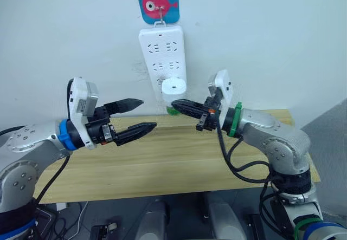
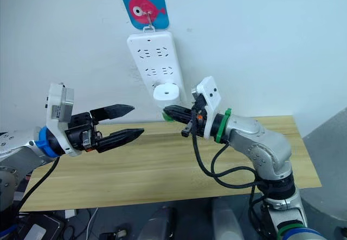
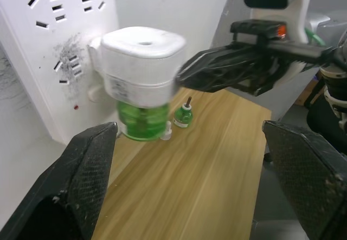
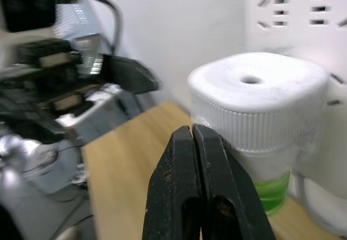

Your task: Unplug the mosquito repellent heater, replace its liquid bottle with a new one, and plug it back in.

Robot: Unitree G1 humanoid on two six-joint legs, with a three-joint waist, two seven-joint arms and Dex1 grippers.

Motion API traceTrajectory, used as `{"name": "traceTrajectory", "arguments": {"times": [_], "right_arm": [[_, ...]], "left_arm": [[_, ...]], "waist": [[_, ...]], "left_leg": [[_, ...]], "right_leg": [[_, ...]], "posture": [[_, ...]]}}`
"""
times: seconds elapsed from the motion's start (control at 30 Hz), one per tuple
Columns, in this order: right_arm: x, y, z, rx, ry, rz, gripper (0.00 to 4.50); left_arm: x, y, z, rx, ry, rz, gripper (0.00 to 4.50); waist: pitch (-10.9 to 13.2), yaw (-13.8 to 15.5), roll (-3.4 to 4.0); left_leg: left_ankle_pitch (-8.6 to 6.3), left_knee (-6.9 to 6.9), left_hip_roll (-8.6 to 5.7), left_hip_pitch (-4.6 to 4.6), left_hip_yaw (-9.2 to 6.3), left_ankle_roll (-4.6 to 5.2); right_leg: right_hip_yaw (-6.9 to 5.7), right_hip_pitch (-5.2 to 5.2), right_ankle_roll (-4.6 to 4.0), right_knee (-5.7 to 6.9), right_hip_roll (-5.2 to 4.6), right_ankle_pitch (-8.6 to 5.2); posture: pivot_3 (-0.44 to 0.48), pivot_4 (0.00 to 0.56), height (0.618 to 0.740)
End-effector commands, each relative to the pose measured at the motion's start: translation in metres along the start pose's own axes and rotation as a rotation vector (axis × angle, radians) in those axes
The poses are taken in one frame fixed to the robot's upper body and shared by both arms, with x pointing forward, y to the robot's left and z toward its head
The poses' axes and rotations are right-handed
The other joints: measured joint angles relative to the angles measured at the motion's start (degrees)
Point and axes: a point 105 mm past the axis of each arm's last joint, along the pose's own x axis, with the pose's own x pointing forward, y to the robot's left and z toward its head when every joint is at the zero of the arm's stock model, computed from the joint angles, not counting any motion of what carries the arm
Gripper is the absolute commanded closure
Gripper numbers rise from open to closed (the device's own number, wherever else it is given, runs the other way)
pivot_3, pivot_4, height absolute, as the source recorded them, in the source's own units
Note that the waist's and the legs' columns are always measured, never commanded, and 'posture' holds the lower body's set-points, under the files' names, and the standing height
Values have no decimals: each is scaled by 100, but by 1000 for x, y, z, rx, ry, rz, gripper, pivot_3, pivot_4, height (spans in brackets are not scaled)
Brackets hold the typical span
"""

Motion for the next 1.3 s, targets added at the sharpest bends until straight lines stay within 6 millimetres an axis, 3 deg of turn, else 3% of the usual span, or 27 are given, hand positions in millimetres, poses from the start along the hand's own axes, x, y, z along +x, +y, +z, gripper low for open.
{"name": "traceTrajectory", "arguments": {"times": [0.03, 0.2, 0.37, 0.73, 1.3], "right_arm": [[3, -10, 12, -73, -58, -68, 4446], [3, -16, 13, -82, -75, -100, 4446], [3, -1, 7, -79, -44, -7, 4446], [7, 0, -6, -92, 4, -6, 4446], [18, -2, -2, -85, -40, -48, 4446]], "left_arm": [[0, 1, 6, 40, -14, -2, 13], [-1, 4, 5, 47, -11, 5, 13], [-3, 5, 5, 52, -7, 9, 13], [-5, 0, 6, 52, 13, -21, 13], [-6, 2, 5, 59, 25, -23, 13]], "waist": [[0, 1, 0], [0, -4, 0], [0, -7, 0], [1, -5, 1], [1, -5, 2]], "left_leg": [[0, 0, 0, 0, 0, 0], [1, 1, 3, 1, 0, -1], [6, 4, 3, 2, 3, -5], [4, -3, 5, 1, 4, -4], [5, -4, 6, 2, 3, -4]], "right_leg": [[1, 0, 0, 0, 0, 0], [1, 0, -1, 1, 0, 1], [0, 2, -5, 2, 1, 8], [-1, -2, -6, -4, 1, 8], [-2, -2, -6, -4, 2, 7]], "posture": [[-19, 235, 740], [-31, 241, 740], [-31, 241, 740], [-16, 246, 740], [-11, 249, 740]]}}
